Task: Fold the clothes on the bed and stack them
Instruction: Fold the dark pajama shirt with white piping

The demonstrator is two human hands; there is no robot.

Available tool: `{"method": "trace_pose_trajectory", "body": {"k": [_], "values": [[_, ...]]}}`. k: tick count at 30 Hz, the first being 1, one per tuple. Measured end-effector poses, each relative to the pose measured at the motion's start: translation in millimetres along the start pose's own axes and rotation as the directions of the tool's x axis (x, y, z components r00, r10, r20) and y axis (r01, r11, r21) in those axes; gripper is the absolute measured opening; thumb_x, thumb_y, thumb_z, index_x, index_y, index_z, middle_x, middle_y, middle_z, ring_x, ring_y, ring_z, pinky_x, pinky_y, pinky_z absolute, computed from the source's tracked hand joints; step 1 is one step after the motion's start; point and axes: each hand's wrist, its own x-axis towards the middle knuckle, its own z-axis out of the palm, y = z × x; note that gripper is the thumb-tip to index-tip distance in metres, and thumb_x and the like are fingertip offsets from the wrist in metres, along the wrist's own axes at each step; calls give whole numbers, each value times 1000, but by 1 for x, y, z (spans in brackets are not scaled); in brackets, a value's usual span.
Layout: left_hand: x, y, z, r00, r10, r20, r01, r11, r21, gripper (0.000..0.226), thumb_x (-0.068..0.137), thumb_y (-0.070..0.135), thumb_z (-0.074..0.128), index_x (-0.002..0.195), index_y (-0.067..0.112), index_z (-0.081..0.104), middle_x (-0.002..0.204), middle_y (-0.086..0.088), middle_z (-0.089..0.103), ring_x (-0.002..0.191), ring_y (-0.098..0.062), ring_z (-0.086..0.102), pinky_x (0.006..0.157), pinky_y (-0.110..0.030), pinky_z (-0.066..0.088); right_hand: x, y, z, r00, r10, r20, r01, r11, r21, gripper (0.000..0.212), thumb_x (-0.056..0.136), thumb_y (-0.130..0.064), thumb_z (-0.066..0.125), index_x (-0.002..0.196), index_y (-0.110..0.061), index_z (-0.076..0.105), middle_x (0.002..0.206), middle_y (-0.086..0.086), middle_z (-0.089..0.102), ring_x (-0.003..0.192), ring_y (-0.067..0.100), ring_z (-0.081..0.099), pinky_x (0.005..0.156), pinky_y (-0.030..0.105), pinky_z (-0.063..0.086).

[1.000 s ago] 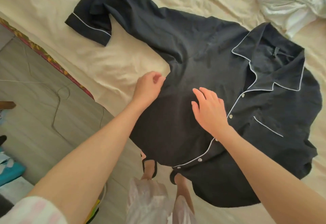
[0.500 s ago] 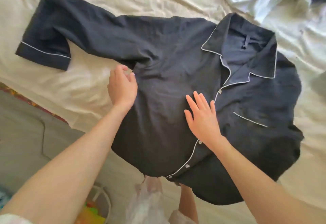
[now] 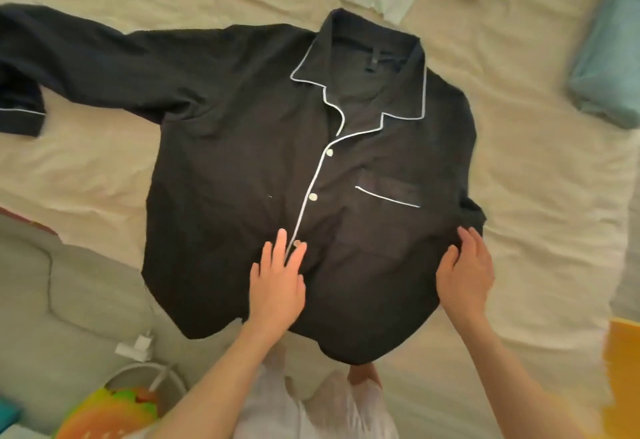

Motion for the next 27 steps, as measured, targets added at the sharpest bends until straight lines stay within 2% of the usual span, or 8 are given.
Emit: {"method": "trace_pose_trajectory", "body": {"k": [2, 4, 9, 13, 16, 21, 24, 27], "values": [[-3, 22, 1, 994, -100, -53, 99, 995, -24, 53, 98, 28, 40, 148, 24, 22, 159, -8, 1, 145, -27, 7, 115, -39, 22, 17, 21, -13, 951, 297, 86, -310, 916, 257, 45, 97, -17, 44, 140, -6, 38, 143, 12, 40, 131, 30, 39, 108, 41, 33], [-9, 53, 6, 975, -177, -137, 162, 980, -112, 48, 97, 23, 44, 143, 18, 34, 157, -14, 10, 145, -28, 11, 116, -38, 20, 33, 42, -19, 883, 396, 253, -465, 813, 350, 44, 95, -24, 52, 134, -6, 44, 128, 9, 51, 120, 30, 49, 95, 38, 42], [-42, 142, 36, 928, -82, -364, -15, 967, -255, 31, 80, 1, 65, 110, 7, 64, 126, -17, 54, 119, -35, 52, 94, -44, 45, 51, 63, -24, 835, 222, 503, -416, 854, 314, 14, 87, -26, 63, 82, -13, 63, 72, -4, 59, 68, 16, 53, 58, 26, 40], [-61, 202, 59, 924, 203, -323, -299, 912, -282, 28, 76, -3, 65, 101, 7, 67, 105, -8, 64, 97, -27, 62, 76, -36, 54, 55, 62, -32, 792, 113, 600, -436, 792, 427, 14, 89, -12, 61, 75, -13, 64, 74, 1, 64, 67, 15, 56, 64, 28, 47], [-54, 230, 67, 960, 193, -202, -256, 898, -357, 47, 87, 2, 53, 133, 7, 49, 139, -7, 47, 128, -22, 44, 105, -30, 37, 59, 61, -51, 774, 33, 632, -474, 692, 544, 12, 91, -8, 58, 80, -8, 64, 76, 7, 67, 65, 16, 63, 56, 22, 51], [-33, 257, 64, 978, 10, -209, -43, 987, -156, 67, 87, 35, 62, 144, 22, 30, 150, -8, 27, 139, -25, 26, 109, -39, 30, 77, 69, -86, 812, 14, 583, -469, 610, 639, 20, 90, -12, 61, 72, -9, 55, 66, 5, 65, 57, 14, 64, 53, 21, 52], [-31, 271, 51, 962, -91, -259, 59, 990, -129, 43, 85, 32, 65, 125, 21, 56, 137, -14, 44, 126, -32, 42, 96, -44, 38, 84, 77, -100, 784, -24, 620, -526, 504, 685, 29, 90, -10, 62, 67, -10, 44, 56, 2, 63, 55, 16, 66, 55, 21, 54], [-36, 281, 45, 884, 2, -467, -72, 989, -131, 13, 69, 9, 76, 82, 7, 71, 99, -13, 62, 89, -35, 59, 69, -42, 46, 86, 83, -110, 764, -102, 638, -543, 432, 720, 18, 93, -16, 58, 78, -7, 54, 69, 3, 69, 68, 18, 70, 62, 23, 55]]}}
